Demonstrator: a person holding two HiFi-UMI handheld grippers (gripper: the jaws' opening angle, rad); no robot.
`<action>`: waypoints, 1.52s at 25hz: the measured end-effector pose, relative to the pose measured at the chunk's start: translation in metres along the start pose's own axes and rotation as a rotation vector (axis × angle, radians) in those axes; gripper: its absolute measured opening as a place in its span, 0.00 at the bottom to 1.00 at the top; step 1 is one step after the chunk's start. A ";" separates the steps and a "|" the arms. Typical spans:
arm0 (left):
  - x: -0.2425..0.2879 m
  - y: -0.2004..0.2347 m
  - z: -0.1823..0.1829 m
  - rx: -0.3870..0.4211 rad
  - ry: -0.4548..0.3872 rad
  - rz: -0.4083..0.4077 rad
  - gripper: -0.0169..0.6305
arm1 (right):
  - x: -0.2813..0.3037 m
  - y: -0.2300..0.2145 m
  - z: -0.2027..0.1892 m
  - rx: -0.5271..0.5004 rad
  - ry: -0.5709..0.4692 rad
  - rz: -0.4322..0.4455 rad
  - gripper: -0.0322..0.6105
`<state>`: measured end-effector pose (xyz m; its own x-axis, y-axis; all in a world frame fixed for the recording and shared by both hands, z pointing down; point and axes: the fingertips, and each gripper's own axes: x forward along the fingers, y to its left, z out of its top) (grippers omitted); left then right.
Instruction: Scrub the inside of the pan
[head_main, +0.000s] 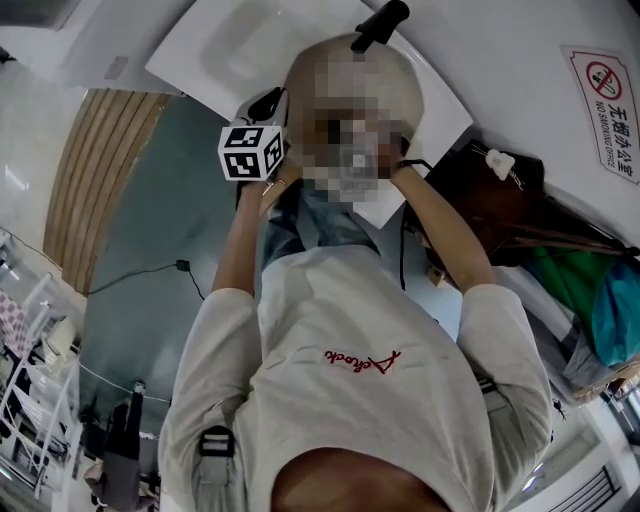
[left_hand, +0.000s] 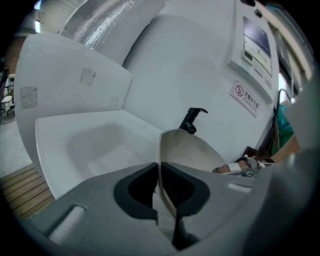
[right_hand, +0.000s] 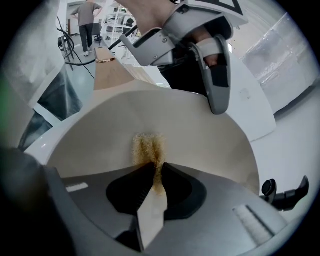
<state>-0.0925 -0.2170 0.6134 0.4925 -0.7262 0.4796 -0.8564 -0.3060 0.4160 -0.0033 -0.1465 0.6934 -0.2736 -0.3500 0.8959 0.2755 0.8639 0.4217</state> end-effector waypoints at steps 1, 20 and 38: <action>0.000 0.000 0.000 0.001 -0.001 -0.001 0.06 | -0.001 0.002 0.000 0.004 0.001 0.003 0.15; -0.001 -0.001 0.000 0.001 -0.007 0.009 0.06 | -0.005 -0.076 -0.019 0.052 0.026 -0.136 0.15; -0.002 0.000 -0.001 0.013 0.000 0.006 0.06 | 0.015 -0.130 -0.066 0.106 0.123 -0.219 0.15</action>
<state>-0.0929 -0.2154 0.6129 0.4870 -0.7280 0.4825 -0.8614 -0.3092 0.4030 0.0174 -0.2880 0.6617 -0.2000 -0.5682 0.7982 0.1223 0.7938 0.5957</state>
